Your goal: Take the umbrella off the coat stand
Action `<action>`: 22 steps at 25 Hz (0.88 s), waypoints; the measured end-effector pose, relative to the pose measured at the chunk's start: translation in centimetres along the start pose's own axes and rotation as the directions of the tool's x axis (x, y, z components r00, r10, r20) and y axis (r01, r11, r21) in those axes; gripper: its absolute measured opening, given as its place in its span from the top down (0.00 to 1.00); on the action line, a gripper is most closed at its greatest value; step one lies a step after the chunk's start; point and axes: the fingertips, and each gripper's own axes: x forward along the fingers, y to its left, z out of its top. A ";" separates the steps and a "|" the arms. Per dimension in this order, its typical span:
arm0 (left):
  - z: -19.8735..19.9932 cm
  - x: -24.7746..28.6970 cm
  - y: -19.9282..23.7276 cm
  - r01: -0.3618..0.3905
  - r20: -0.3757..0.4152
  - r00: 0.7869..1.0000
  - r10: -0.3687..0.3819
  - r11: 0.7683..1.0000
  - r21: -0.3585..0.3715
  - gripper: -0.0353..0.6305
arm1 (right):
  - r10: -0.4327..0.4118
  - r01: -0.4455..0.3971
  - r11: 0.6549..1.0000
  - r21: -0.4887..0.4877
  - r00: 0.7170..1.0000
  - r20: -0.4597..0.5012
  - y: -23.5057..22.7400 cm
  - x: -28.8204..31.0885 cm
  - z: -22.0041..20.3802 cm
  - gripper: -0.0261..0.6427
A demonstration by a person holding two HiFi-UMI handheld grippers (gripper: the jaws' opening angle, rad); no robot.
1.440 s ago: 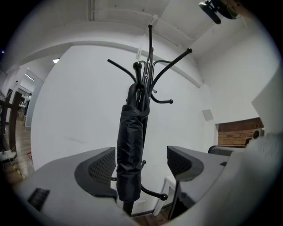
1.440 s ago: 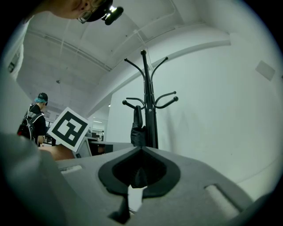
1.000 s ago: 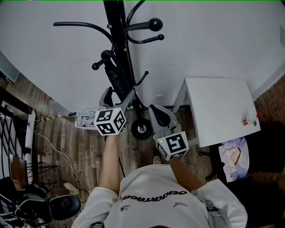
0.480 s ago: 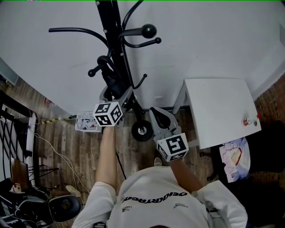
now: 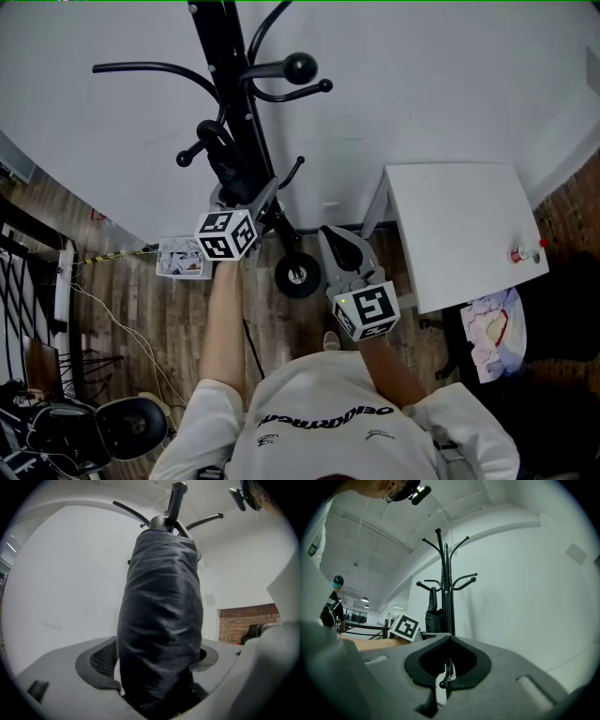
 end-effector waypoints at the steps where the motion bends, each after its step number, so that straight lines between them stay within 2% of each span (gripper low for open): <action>1: 0.0 0.0 -0.2 -0.003 0.000 1.000 0.003 1.000 0.005 0.37 | -0.004 0.004 1.000 -0.003 1.000 0.000 -0.2 -0.2 0.1 0.96; 3: 0.1 -0.1 -0.5 -0.016 0.002 1.000 0.016 1.000 0.022 0.48 | -0.011 0.011 1.000 -0.006 1.000 0.003 -0.3 -0.5 0.2 0.96; 4: 0.2 -0.2 -0.6 -0.023 0.003 1.000 0.023 0.999 0.026 0.50 | -0.011 0.011 1.000 -0.006 1.000 0.005 -0.3 -0.8 0.3 0.96; 11: 0.2 -0.5 -0.7 -0.061 -0.022 0.998 0.062 0.998 0.010 0.54 | -0.018 0.018 1.000 -0.008 1.000 0.017 -0.4 -1.2 1.0 0.96; 22: 1.5 -1.3 -0.1 -0.098 -0.034 0.995 0.099 0.995 0.025 0.55 | -0.033 0.034 0.999 -0.018 0.999 0.025 -0.3 -1.2 1.5 0.96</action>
